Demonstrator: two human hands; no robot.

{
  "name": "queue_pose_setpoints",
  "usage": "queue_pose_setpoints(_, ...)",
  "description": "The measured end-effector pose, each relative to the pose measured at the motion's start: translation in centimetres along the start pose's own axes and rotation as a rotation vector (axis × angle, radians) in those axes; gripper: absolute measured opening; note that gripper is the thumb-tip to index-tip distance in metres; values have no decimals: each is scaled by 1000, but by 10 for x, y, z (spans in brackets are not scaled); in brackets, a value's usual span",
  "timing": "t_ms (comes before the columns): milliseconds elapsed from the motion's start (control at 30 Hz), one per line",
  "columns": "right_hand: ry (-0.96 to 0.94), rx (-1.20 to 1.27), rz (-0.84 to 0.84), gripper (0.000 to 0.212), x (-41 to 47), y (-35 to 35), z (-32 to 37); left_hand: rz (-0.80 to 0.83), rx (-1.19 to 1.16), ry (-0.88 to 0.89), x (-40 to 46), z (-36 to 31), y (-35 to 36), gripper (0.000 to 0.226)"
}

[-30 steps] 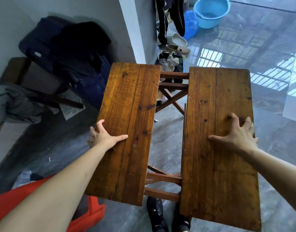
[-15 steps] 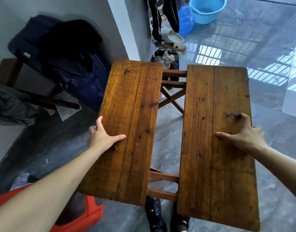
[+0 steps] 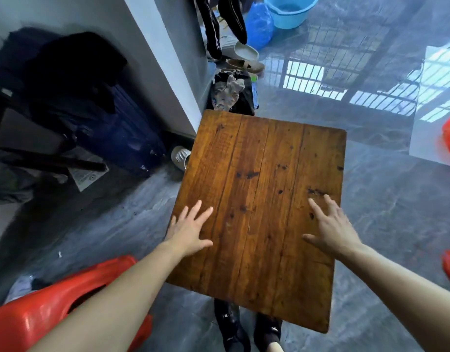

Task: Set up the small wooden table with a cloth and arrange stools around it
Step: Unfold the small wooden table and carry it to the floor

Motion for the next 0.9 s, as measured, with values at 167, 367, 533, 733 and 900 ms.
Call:
queue_pose_setpoints(167, -77, 51, 74, 93, -6, 29, 28, 149, 121, 24, -4, -24, 37, 90)
queue_pose_setpoints(367, -53, 90, 67, 103, -23, 71, 51, 111, 138, 42, -14, -21, 53, 109)
queue_pose_setpoints(533, -55, 105, 50, 108, -25, 78, 51, 64, 118, 36, -17, -20, 62, 114)
queue_pose_setpoints(733, -54, 111, 15, 112, -23, 85, 47, 3, -22, 26, -14, -16, 76, 112)
queue_pose_setpoints(900, -153, 42, -79, 85, -45, 95, 55, -38, -40, 91, -17, -16, 82, 77)
Point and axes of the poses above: each hand's wrist, its own x-axis towards the middle knuckle, its own y-axis out of the palm, z = x × y, the point moved 2 cm from there along x, towards the middle knuckle, and after that the axes turned 1 degree about y, right-handed, at the moved point
